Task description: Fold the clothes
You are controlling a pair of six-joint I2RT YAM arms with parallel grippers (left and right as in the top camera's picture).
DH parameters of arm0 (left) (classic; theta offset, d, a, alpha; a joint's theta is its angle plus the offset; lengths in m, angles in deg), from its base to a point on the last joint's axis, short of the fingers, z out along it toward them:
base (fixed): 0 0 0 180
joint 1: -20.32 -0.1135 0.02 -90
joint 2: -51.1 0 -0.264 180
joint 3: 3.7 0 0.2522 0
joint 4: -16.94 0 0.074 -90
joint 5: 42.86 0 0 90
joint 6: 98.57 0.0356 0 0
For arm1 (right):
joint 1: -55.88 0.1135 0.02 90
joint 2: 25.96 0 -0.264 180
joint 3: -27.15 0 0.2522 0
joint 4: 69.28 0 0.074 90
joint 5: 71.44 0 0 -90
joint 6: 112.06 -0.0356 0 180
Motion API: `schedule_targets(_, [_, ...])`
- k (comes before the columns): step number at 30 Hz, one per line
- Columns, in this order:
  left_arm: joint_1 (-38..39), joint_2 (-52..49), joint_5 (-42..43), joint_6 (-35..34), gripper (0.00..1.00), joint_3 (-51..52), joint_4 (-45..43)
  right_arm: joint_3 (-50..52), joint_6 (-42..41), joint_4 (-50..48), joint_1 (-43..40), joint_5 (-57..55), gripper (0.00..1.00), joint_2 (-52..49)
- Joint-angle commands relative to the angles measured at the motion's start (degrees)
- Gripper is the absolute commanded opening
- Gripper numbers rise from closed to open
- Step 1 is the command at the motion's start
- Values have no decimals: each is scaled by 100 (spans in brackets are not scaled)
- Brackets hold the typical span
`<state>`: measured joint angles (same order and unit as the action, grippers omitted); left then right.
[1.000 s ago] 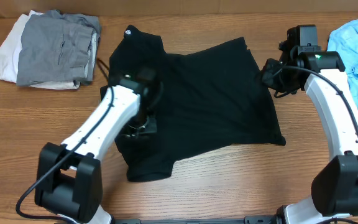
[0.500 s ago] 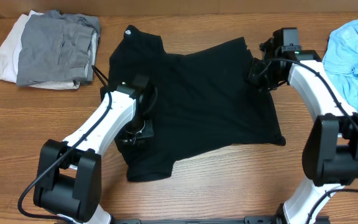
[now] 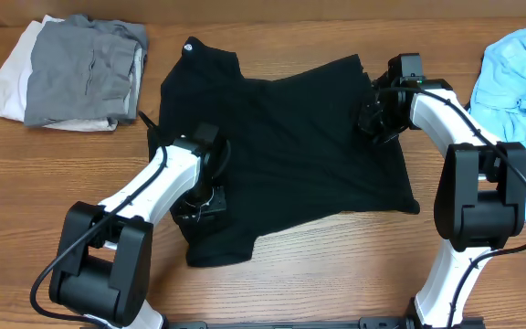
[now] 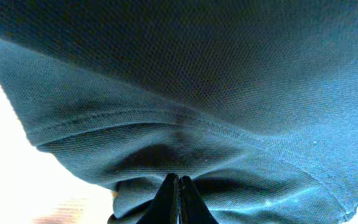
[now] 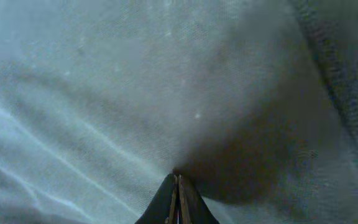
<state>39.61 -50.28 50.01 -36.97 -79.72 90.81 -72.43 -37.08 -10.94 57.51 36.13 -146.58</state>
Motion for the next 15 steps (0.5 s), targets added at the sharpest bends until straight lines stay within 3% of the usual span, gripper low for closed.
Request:
schedule_targets(1, [13, -59, 155, -57, 4, 111, -15, -76, -155, -116, 26, -404, 4, -188])
schedule_targets(6, [13, -59, 140, -55, 4, 116, -11, -76, -170, -201, -17, -455, 4, -452])
schedule_targets(15, [11, -61, 4, -59, 4, 116, -24, -76, -501, -37, -286, -1687, 4, -564])
